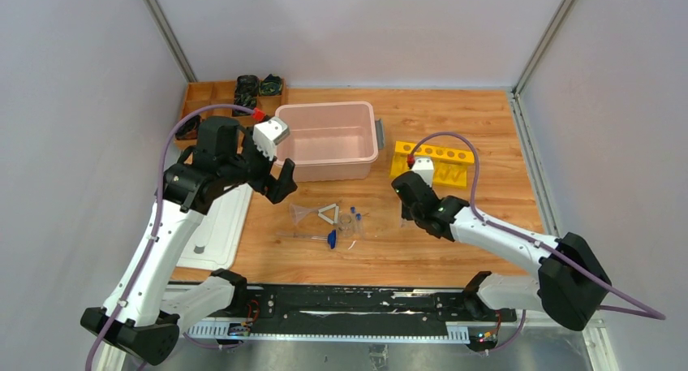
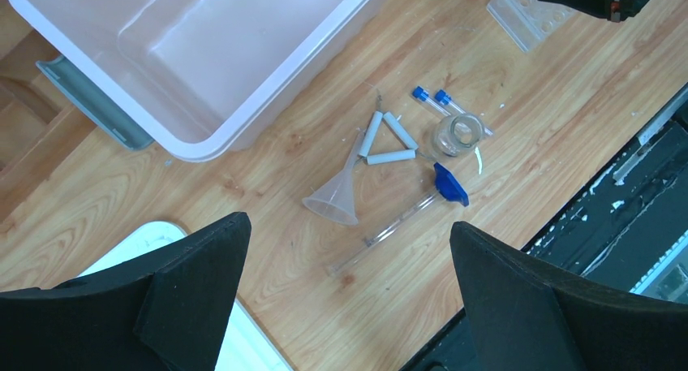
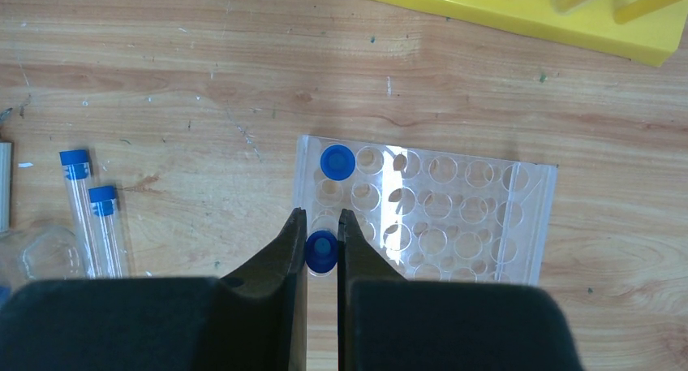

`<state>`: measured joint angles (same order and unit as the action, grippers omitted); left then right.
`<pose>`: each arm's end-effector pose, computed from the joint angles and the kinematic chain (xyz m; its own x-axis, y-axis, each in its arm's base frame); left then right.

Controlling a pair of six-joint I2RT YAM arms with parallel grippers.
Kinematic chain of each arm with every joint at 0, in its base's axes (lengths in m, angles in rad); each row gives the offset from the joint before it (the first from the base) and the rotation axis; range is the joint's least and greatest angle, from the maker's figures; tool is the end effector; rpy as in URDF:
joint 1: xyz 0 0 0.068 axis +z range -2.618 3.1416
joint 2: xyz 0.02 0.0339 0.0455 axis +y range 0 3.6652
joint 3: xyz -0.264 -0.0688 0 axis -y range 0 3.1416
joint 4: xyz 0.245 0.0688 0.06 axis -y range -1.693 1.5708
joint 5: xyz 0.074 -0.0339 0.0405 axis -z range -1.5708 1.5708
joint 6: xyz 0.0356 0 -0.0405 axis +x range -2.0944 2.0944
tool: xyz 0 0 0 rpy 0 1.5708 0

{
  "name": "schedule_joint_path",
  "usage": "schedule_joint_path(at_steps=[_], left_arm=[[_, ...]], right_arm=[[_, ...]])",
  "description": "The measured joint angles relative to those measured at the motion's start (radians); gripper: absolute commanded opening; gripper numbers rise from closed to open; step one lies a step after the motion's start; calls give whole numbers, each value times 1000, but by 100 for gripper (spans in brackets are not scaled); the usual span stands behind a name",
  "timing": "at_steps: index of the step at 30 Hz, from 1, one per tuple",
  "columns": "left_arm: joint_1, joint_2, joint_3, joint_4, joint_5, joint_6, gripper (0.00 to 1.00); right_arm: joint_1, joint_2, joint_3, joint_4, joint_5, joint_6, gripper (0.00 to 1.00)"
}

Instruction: Organize the chemistry lab equipment

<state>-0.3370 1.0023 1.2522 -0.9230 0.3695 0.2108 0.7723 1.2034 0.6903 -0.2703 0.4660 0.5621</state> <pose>0.1696 -0.0731 0.3879 -0.4550 0.3662 -0.8117 0.6852 0.7261 -0.0566 0.1853 0.1581 0.2172 -0.6384 0.0428 -0.7685 -0.0651 0.9919 0.1093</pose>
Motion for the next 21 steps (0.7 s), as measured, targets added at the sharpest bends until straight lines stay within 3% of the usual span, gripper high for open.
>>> schedule_joint_path(at_steps=[6, 12, 15, 21], left_arm=[[0, 0, 11, 0, -1, 2, 100], [0, 3, 12, 0, -8, 3, 100], [0, 5, 13, -1, -12, 3, 100], [0, 13, 27, 0, -12, 2, 100]], right_arm=[[2, 28, -1, 17, 5, 2, 3], [5, 37, -22, 42, 6, 31, 35], [14, 21, -29, 37, 4, 47, 46], [31, -43, 19, -46, 9, 53, 40]])
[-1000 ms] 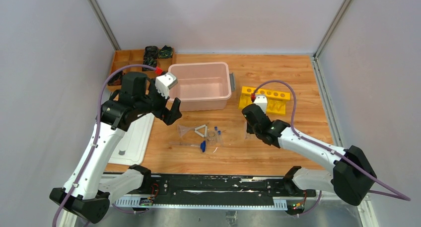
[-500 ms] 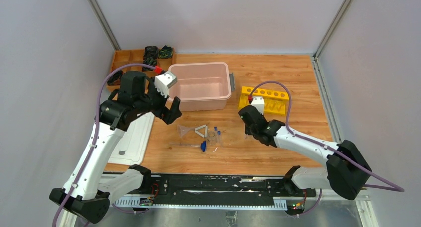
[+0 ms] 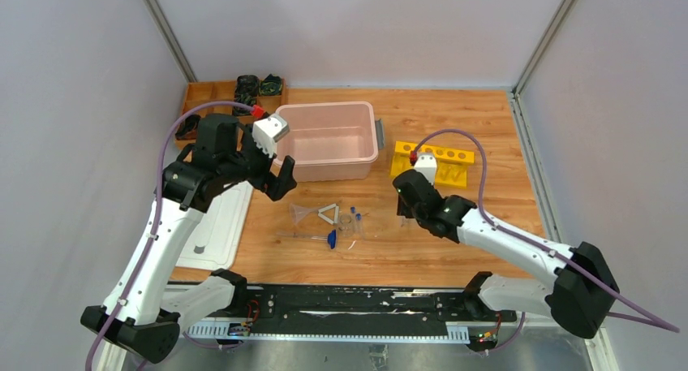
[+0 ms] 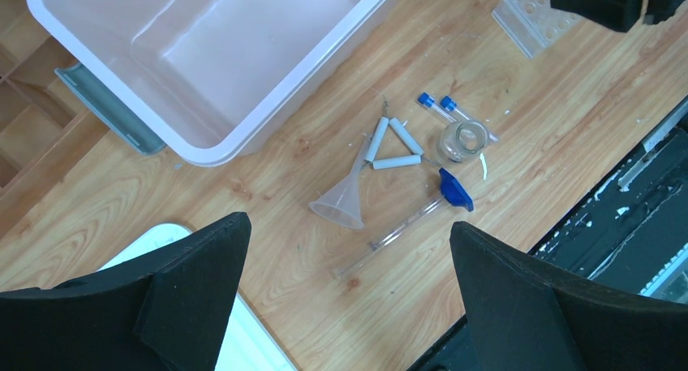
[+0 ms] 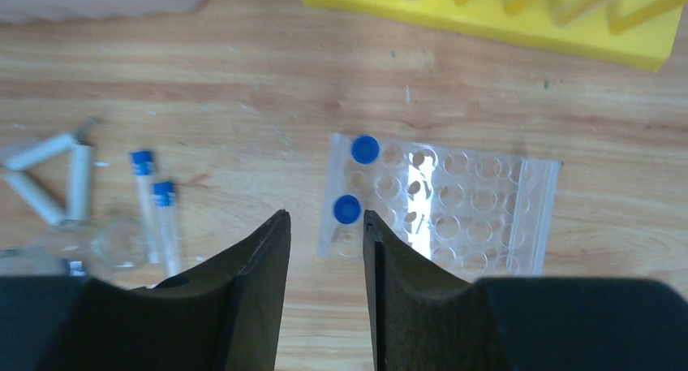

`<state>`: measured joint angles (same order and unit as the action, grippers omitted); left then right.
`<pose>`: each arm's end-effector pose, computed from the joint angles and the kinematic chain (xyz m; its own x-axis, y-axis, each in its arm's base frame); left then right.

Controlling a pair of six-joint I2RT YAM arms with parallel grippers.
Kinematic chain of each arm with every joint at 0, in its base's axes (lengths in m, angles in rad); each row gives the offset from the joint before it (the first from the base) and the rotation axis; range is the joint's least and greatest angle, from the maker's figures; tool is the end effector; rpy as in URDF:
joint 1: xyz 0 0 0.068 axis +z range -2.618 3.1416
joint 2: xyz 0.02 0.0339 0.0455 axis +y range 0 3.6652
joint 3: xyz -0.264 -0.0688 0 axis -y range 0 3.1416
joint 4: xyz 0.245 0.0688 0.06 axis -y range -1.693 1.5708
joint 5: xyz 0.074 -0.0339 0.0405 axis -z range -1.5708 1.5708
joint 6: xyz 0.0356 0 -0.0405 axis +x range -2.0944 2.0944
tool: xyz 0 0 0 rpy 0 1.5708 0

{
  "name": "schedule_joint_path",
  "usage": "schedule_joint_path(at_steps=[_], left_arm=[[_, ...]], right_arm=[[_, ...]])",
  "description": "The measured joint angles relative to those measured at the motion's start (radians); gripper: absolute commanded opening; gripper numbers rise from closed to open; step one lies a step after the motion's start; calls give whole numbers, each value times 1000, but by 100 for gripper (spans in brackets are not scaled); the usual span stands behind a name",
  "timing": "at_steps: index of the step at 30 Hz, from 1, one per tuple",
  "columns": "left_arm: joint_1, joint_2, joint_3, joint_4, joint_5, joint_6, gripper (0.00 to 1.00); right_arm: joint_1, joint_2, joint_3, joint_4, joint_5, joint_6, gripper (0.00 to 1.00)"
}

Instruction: Organize the chemistry lab equipment

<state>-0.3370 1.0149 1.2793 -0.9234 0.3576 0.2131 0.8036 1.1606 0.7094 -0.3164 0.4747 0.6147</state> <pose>0.1718 -0.0734 0.3940 -0.4441 0.3655 -0.8180 0.6802 0.7318 -0.0423 0.1765 0.1596 0.2294 -0.6314 0.0842 -0.7709 -0.0586 0.9861 0.1557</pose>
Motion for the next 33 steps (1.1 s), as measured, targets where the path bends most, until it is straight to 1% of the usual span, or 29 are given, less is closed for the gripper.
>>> schedule_joint_path(at_steps=[4, 8, 11, 14, 17, 19, 22, 30, 33], left_arm=[[0, 4, 11, 0, 0, -4, 100], [0, 6, 18, 0, -3, -7, 100], [0, 8, 25, -2, -9, -11, 100], [2, 9, 32, -2, -15, -16, 100], [2, 9, 32, -3, -17, -18, 100], [2, 9, 32, -7, -21, -18, 100], [2, 9, 32, -10, -24, -18, 100], [2, 9, 34, -22, -25, -18, 100], [2, 9, 40, -23, -25, -18, 100]], right_arm=[[23, -37, 116, -54, 8, 0, 40], [60, -11, 237, -75, 0, 2, 40], [79, 74, 319, -79, -41, 1, 39], [97, 221, 396, -80, -91, -2, 38], [121, 340, 420, -79, -123, -2, 37], [140, 416, 421, -79, -142, -1, 34], [155, 490, 421, -80, -163, 5, 30], [163, 556, 412, -66, -173, 43, 22], [163, 568, 408, -62, -173, 52, 21]])
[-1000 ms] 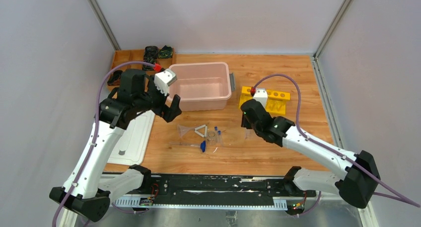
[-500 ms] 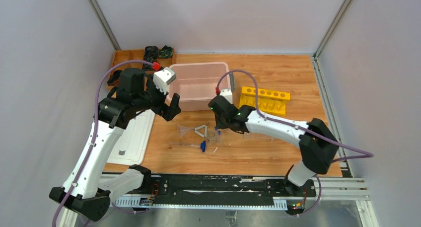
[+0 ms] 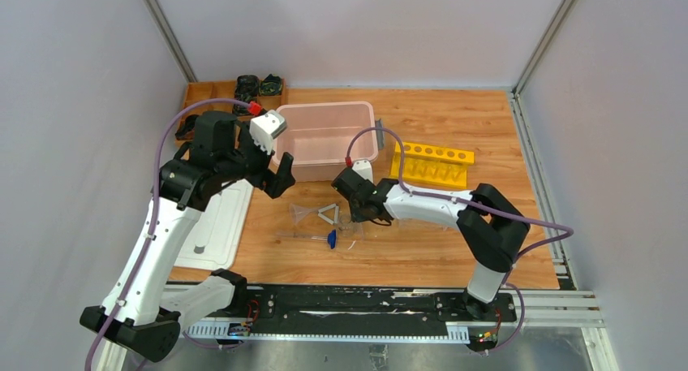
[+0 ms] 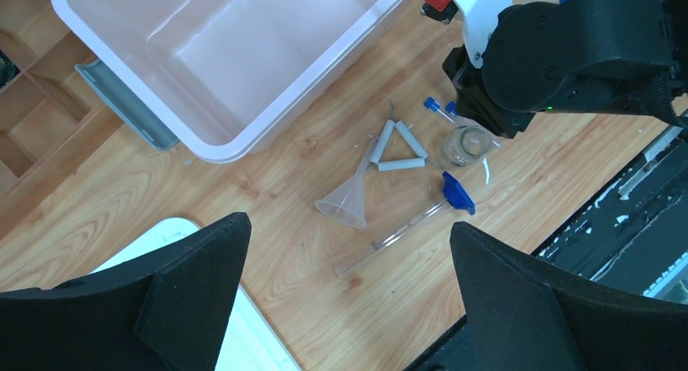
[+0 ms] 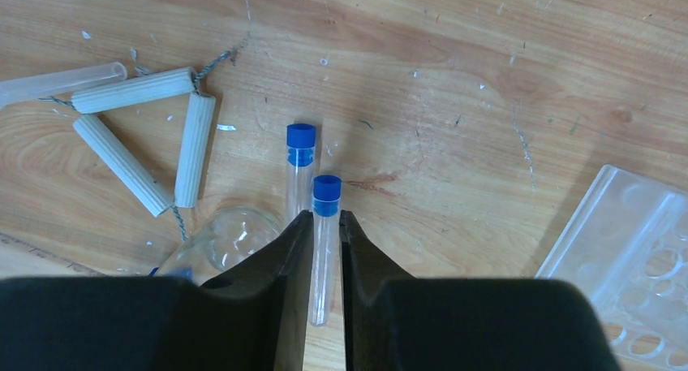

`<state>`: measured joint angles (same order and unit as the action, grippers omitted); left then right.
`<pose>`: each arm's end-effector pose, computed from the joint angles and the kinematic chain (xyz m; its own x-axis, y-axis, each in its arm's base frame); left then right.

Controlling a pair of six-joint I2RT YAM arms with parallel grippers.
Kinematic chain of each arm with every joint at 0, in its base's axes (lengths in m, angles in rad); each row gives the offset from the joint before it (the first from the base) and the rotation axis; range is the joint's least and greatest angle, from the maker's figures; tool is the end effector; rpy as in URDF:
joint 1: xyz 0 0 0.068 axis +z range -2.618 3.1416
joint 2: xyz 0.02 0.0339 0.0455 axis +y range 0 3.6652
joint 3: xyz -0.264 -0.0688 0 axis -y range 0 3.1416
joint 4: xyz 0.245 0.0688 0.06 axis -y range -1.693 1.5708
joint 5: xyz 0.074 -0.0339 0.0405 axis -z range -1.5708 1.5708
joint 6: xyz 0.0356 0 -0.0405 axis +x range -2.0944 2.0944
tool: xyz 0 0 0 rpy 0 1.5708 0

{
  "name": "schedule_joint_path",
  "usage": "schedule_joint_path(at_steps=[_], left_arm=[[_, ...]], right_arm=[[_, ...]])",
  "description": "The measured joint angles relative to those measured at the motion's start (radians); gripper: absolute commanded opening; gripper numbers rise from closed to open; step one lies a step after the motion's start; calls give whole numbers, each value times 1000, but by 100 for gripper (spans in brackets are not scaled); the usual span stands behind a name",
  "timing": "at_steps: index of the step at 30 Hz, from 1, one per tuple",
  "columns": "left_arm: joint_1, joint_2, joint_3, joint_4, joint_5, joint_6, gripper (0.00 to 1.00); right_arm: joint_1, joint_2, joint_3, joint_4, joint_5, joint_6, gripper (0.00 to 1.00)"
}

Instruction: Organize the chemistry lab equipment

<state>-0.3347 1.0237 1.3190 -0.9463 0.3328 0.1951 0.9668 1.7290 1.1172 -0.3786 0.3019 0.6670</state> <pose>0.1711 -0.0718 0.4024 -0.4537 0.3518 -0.8188 0.6563 0.7534 -0.0400 0.2108 0.2869 0.1923 -0.8020 -0.1223 -0.5846 -0.2509 0.9573 0.1439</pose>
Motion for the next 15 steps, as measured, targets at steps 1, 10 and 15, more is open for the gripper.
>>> schedule_joint_path(at_steps=[1, 10, 15], left_arm=[[0, 0, 2, 0, 0, 0, 100], [0, 0, 18, -15, 4, 5, 100], [0, 0, 24, -20, 13, 7, 100]], right_arm=[[0, 4, -2, 2, 0, 3, 21], [0, 30, -39, 27, 1, 43, 23], [0, 31, -57, 48, 8, 64, 21]])
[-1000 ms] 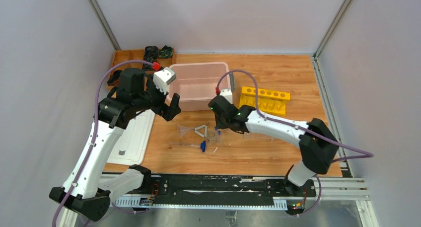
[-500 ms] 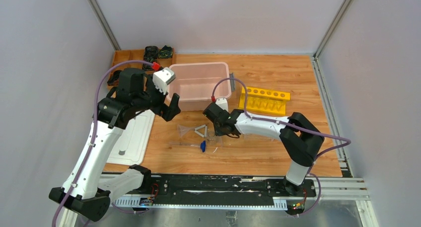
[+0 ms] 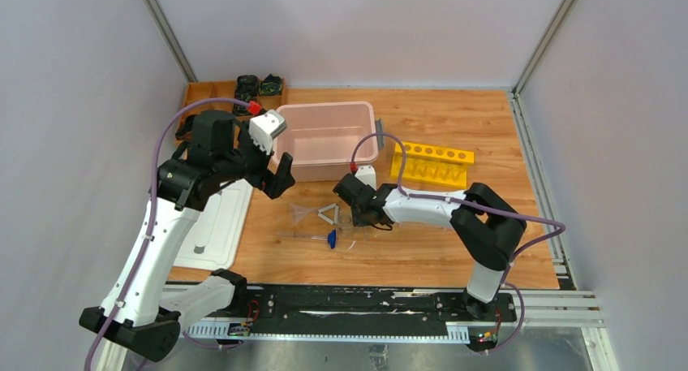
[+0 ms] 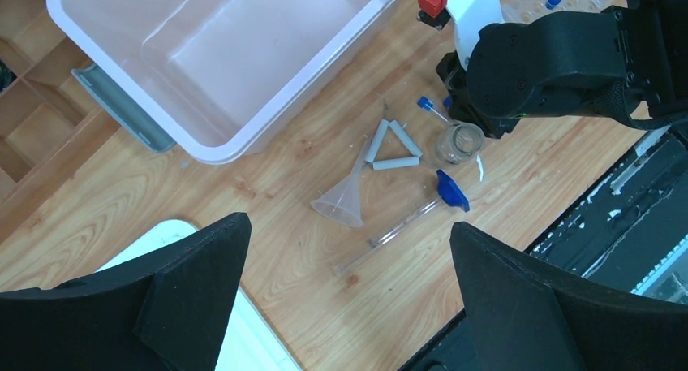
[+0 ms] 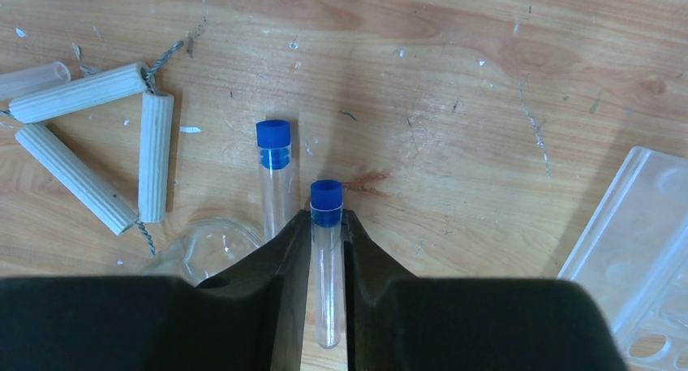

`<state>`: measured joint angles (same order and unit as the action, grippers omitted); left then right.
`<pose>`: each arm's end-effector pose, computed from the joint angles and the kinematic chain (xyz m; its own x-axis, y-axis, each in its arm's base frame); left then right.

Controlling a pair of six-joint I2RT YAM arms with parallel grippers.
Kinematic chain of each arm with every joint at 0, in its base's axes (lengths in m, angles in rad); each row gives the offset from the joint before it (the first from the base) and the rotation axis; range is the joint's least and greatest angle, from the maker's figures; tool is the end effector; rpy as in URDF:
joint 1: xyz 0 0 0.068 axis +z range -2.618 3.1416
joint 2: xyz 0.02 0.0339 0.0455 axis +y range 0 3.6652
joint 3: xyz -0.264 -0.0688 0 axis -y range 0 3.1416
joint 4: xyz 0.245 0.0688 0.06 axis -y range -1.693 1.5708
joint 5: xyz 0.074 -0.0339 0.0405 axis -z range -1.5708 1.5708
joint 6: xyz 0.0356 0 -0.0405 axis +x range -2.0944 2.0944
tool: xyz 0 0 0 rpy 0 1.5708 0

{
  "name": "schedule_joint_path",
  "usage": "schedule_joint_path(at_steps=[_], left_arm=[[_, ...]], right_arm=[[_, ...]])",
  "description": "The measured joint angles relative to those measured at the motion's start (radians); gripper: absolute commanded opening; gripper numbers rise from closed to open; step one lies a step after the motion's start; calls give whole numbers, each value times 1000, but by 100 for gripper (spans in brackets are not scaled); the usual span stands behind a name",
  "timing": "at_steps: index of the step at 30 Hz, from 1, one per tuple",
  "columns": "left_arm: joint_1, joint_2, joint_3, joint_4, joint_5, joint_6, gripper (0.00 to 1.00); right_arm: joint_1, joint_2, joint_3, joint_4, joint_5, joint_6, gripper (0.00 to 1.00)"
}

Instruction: Organize the chemistry lab equipment

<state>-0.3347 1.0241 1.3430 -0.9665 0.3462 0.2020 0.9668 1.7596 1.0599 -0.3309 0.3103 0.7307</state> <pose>0.1682 -0.0713 0.4080 -0.4449 0.3546 -0.8224 0.6674 0.7436 -0.0405 0.2084 0.2828 0.1684 -0.8263 -0.0785 -0.5578 -0.1922 0.9701 0.1482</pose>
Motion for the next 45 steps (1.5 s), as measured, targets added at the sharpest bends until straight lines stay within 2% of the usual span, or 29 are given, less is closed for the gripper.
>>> schedule_joint_path(at_steps=[3, 7, 15, 24, 29, 31, 36, 45], left_arm=[[0, 0, 0, -2, 7, 1, 100], [0, 0, 0, -2, 15, 0, 100], [0, -3, -1, 2, 12, -16, 100], [0, -56, -45, 71, 18, -80, 100], [0, -59, -74, 112, 42, -121, 100], [1, -65, -92, 131, 57, -140, 99], [1, -77, -116, 168, 128, -178, 90], [2, -88, -161, 214, 232, -219, 79]], right_arm=[[0, -7, -13, 11, 7, 13, 15], [-5, -33, -43, 24, 12, 26, 0], [-14, -220, -71, -47, 18, 20, 0], [-14, -388, 69, -116, 17, -21, 0], [-11, -414, 169, -117, -10, -37, 0], [-10, -414, 198, -97, -32, -43, 0], [4, -408, 242, -8, -103, -47, 0], [46, -401, 243, 176, -173, -46, 0]])
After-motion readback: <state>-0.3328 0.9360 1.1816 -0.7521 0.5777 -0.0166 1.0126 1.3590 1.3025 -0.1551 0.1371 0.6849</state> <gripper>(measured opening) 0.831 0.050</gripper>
